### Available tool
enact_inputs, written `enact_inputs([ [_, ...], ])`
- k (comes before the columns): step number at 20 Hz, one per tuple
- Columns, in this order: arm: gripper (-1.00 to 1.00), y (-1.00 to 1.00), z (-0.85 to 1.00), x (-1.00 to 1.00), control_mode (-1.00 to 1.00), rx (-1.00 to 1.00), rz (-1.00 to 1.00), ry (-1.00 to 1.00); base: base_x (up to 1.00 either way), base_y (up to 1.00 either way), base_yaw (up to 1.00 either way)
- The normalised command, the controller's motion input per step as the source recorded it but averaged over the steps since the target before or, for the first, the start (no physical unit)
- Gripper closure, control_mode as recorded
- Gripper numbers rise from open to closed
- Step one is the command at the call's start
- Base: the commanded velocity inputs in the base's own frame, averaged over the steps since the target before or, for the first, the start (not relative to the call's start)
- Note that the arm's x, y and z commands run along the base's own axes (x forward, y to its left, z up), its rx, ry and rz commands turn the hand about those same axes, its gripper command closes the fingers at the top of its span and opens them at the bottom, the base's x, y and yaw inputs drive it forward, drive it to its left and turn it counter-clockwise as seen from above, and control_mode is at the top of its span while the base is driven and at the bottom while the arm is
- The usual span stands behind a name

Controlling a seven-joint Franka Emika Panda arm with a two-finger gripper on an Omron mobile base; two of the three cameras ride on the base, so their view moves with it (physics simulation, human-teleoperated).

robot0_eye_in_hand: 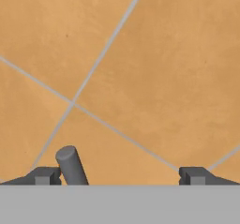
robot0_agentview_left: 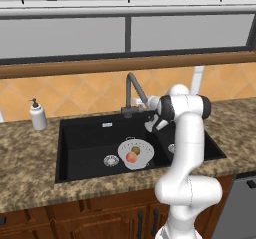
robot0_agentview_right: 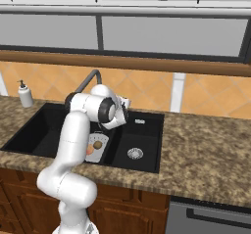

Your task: Put the colander in the sink, put the kiwi, peach in the colander, and turn on the sink faucet and pour water over the colander.

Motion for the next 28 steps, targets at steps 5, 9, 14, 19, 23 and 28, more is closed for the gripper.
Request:
enact_inputs([
  [5, -1.0, -0.08, -0.01, 0.08, -1.0, 0.0, 0.0, 0.0, 0.0, 0.0, 0.0],
  [9, -1.0, -0.55, -0.03, 0.0, -1.0, 0.01, 0.01, 0.0, 0.0, 0.0, 0.0],
  [14, -1.0, -0.62, -0.02, 0.0, -1.0, 0.02, 0.0, 0.0, 0.0, 0.0, 0.0],
  [19, -1.0, -0.94, 0.0, 0.0, -1.0, 0.05, 0.0, 0.0, 0.0, 0.0, 0.0],
  [23, -1.0, -1.0, -0.03, 0.02, -1.0, 0.08, 0.0, 0.0, 0.0, 0.0, 0.0],
  [28, -1.0, -1.0, -0.07, 0.07, -1.0, 0.08, 0.01, 0.0, 0.0, 0.0, 0.0],
])
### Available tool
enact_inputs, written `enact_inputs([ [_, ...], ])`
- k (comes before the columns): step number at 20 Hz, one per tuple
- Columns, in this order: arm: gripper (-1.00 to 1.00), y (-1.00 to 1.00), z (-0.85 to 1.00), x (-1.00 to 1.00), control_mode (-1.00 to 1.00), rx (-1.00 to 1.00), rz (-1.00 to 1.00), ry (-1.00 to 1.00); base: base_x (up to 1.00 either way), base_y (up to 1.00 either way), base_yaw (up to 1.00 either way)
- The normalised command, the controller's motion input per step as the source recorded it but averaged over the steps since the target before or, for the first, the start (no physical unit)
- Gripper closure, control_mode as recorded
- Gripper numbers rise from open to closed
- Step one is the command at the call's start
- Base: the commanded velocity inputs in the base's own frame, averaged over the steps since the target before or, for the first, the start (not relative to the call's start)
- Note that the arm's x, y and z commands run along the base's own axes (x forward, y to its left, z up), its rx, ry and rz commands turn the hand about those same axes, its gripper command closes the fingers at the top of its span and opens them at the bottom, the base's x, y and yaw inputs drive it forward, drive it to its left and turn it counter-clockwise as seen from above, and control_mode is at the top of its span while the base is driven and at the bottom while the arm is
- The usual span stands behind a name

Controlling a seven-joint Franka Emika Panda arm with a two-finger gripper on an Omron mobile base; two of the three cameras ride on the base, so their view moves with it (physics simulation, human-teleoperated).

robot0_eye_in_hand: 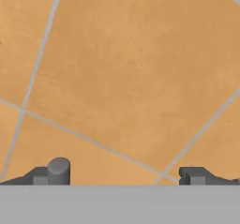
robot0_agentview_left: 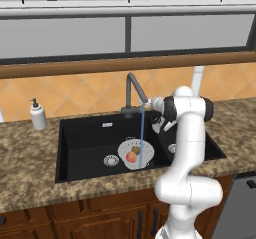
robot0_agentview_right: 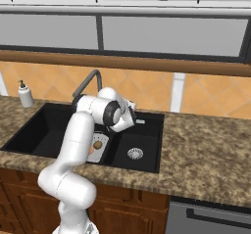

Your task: Put the colander in the sink, put the kiwi, peach in the colander, and turn on the sink faucet and pour water over the colander.

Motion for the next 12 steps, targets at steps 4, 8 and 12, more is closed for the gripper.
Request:
enact_inputs([
  [4, -1.0, -0.94, -0.08, 0.01, -1.0, 0.05, 0.01, 0.0, 0.0, 0.0, 0.0],
  [8, -1.0, -0.72, -0.05, 0.0, -1.0, 0.03, 0.01, 0.0, 0.0, 0.0, 0.0],
  [12, -1.0, -0.28, -0.02, 0.0, -1.0, 0.0, 0.0, 0.0, 0.0, 0.0, 0.0],
])
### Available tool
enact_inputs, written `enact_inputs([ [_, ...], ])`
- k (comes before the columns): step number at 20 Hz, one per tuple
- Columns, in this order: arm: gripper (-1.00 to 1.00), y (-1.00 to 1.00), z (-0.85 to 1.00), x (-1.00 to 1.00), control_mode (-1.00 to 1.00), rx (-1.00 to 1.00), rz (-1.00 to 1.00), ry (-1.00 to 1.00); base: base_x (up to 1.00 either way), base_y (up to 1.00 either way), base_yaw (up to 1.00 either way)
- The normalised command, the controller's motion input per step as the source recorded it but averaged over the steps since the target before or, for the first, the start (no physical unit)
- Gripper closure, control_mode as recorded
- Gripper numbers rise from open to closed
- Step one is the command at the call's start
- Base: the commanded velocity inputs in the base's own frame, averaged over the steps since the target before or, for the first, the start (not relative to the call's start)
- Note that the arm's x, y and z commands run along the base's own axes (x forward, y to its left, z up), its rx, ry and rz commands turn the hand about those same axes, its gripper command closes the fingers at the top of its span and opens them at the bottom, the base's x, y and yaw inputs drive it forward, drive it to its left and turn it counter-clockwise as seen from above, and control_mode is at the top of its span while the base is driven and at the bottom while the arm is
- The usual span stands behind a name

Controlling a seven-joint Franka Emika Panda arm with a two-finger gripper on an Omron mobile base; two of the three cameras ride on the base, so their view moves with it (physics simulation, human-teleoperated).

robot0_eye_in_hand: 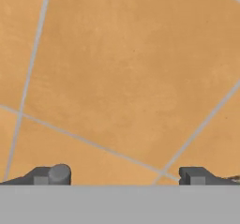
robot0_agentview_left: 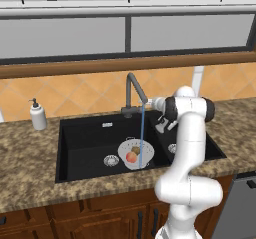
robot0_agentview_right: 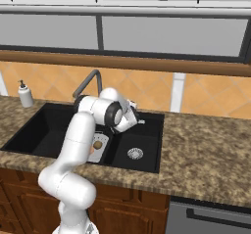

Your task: Put the colander in the sink, put the kiwi, peach in the colander, and turn on the sink faucet and pour water over the colander.

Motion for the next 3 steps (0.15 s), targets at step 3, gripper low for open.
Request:
enact_inputs([
  [3, -1.0, -0.02, 0.0, 0.0, -1.0, 0.0, 0.0, 0.0, 0.0, 0.0, 0.0],
])
